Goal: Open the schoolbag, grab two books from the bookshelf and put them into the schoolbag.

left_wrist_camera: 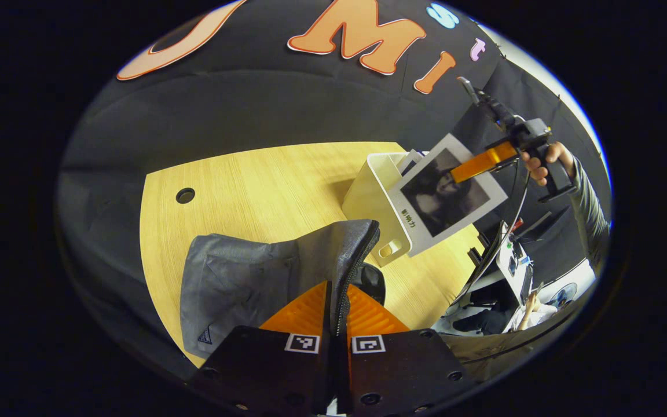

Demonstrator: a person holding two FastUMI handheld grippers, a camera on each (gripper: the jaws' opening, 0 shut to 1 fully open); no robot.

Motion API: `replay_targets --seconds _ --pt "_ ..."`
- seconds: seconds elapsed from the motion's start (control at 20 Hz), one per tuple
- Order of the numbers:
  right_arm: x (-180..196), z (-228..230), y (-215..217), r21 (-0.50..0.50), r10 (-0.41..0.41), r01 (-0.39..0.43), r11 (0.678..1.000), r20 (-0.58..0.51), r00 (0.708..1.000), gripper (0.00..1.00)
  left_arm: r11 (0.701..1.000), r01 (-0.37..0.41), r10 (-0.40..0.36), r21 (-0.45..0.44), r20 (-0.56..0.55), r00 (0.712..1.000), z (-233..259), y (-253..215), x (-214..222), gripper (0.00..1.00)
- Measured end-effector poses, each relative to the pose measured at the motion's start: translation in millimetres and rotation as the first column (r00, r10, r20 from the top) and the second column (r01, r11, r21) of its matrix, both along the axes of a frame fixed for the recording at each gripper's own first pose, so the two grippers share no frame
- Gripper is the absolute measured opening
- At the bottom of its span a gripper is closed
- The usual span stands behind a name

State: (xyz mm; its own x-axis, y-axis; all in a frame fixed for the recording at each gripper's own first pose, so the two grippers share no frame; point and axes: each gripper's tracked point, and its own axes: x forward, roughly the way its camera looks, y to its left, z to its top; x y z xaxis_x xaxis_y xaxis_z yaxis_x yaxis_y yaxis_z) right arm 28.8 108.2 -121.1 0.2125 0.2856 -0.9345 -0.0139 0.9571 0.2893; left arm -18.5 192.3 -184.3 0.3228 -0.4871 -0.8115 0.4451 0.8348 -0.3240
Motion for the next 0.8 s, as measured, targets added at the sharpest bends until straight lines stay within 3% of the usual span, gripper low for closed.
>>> replay_targets --seconds 0.5,0.8 --pt "-56.1 61.2 -13.3 0.153 -0.074 0.060 0.986 0.082 0.994 0.35 1.000 0.006 -0.006 0.005 0.011 1.000 0.2 -1.9 4.2 0.06" --pt "-88.4 64.5 17.7 0.310 -0.136 0.103 0.945 0.090 0.987 0.34 0.999 -0.023 0.024 -0.025 0.036 0.999 5.8 -1.4 5.4 0.06"
